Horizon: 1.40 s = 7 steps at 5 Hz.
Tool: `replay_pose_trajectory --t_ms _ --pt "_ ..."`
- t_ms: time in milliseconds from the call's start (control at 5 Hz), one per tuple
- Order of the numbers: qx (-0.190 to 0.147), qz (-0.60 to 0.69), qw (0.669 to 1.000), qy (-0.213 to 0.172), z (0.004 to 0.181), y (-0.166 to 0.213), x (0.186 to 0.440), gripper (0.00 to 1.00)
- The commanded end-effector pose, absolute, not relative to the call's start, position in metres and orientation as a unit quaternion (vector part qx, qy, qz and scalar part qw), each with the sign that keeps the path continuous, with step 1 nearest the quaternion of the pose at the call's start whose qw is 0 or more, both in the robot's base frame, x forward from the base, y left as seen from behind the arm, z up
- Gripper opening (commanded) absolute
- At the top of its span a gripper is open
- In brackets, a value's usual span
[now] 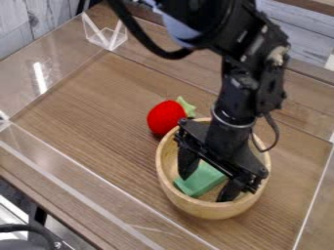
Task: Remove the green block from the brown bowl and put it on the table
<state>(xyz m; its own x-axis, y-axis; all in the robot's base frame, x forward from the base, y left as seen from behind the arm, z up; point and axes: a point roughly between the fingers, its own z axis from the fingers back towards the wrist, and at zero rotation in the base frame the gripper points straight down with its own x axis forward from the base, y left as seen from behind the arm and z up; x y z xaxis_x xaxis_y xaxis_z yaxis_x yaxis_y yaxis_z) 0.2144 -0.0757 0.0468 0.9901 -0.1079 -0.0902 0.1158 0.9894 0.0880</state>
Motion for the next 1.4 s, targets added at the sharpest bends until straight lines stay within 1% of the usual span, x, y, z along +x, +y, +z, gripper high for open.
replay_pose_trajectory --t_ms 0,200,400,600,1000,1200 --pt "0.045 -0.043 0.998 0.019 0.064 -0.079 0.219 1.0" --pt "0.047 -0.025 0.998 0.012 0.072 -0.079 0.219 1.0" --pt "0.047 -0.02 0.999 0.004 0.083 -0.074 0.234 1.0" --pt "0.049 -0.013 0.999 0.005 0.085 -0.069 0.242 1.0" --pt "0.043 -0.037 0.998 0.011 0.075 -0.067 0.232 1.0" --pt "0.039 -0.026 0.999 0.015 0.064 -0.064 0.231 1.0"
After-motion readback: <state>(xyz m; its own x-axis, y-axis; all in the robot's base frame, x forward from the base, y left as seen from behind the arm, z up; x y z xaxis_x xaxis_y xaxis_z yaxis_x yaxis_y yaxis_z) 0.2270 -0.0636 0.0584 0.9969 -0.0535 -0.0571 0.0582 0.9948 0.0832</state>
